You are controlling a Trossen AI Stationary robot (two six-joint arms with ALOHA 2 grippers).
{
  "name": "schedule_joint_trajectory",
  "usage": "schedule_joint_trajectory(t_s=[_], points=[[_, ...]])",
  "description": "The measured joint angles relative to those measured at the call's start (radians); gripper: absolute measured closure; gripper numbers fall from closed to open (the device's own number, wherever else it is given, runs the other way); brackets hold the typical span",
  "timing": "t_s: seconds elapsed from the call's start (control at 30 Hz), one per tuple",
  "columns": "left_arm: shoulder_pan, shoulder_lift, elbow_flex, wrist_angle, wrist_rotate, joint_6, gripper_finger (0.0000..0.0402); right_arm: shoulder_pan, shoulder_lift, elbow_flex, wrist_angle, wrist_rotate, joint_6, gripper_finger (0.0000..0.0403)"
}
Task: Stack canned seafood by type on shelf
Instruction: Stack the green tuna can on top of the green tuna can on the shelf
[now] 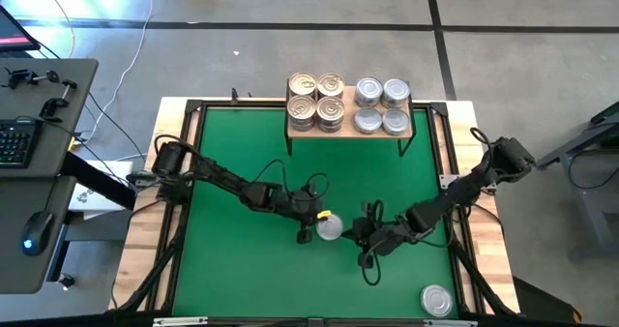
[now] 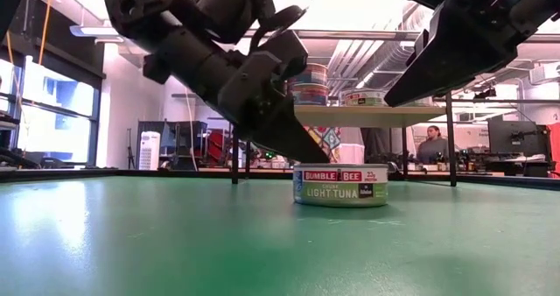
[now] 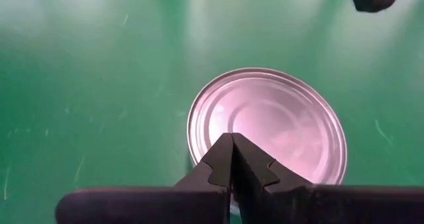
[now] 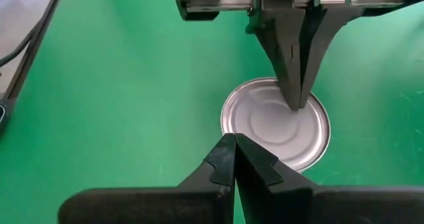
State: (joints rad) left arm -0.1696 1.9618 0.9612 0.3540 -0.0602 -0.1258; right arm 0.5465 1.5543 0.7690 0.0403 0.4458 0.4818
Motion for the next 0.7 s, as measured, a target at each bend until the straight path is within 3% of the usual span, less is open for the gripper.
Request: schedule_joint_trajectory(t_s=[0.7], points=[[0.007, -0.011, -0.003, 0.079, -0.038, -0.01, 0.0402, 0.0, 0.0, 0.0, 0.0, 0.001, 0.0, 0.0403]])
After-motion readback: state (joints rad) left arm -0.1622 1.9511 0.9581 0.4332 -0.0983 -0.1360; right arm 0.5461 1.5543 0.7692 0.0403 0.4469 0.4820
